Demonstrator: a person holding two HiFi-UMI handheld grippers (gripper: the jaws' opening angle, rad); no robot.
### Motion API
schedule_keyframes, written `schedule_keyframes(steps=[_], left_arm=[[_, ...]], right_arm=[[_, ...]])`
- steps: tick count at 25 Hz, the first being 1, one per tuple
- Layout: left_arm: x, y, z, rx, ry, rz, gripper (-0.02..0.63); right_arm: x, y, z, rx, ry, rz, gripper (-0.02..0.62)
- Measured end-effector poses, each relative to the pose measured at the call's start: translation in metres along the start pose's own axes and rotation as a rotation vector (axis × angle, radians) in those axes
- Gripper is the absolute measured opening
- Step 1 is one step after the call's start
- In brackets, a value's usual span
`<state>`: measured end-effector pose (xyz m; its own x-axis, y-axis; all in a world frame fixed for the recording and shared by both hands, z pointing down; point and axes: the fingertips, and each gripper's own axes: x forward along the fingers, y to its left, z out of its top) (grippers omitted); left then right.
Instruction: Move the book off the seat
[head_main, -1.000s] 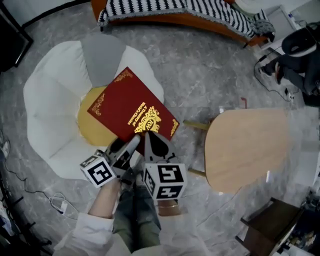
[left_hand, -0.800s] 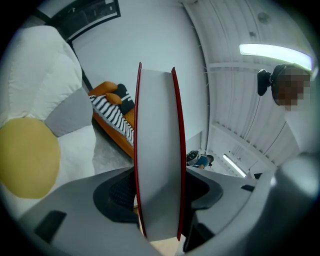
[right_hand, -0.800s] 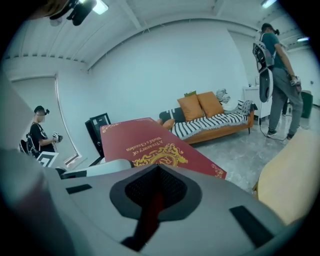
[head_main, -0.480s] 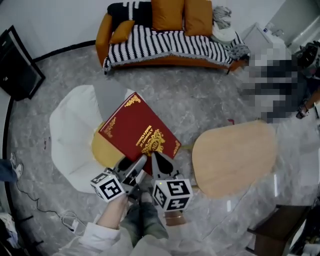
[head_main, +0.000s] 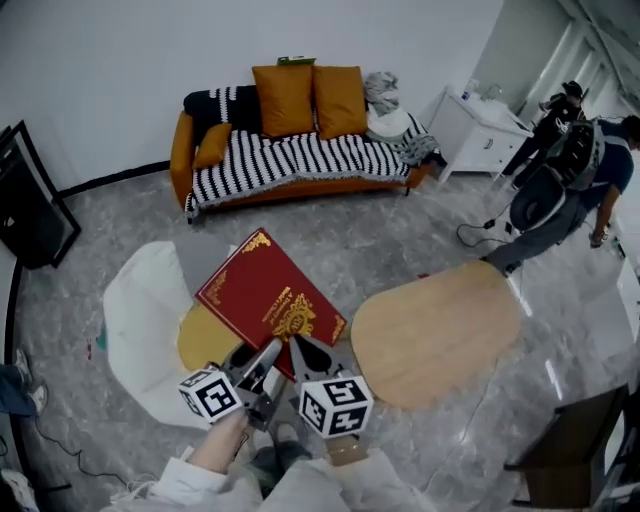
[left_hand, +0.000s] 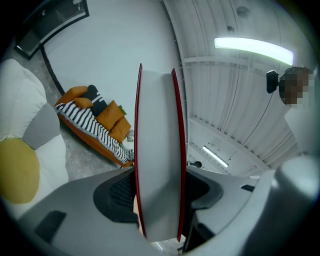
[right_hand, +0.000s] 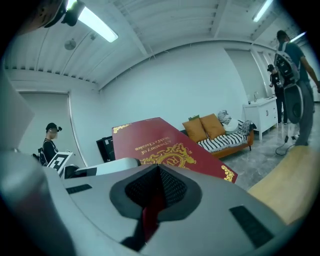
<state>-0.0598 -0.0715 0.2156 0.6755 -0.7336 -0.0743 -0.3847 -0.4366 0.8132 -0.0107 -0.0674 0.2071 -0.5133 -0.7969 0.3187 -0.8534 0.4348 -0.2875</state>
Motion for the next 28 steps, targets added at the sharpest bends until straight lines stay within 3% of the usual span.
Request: schedule_keyframes(steps=[13, 21, 28], left_arm=[[-0.009, -0.07, 0.024, 0.117, -0.02, -0.087, 0.259], [-0.018, -0.073, 0.02, 0.098, 0.0, -0.106, 0.259], [-0.023, -0.059, 0.014, 0.058, 0.053, -0.109, 0.259]], right_arm=[[-0.052, 0.017, 0.052, -0.147, -0.141, -0.041, 0.011], [-0.064, 0.018, 0.054, -0.165, -0.163, -0.094, 0.011], [-0.069, 0.012, 0.034, -0.117, -0.145, -0.165, 0.011]])
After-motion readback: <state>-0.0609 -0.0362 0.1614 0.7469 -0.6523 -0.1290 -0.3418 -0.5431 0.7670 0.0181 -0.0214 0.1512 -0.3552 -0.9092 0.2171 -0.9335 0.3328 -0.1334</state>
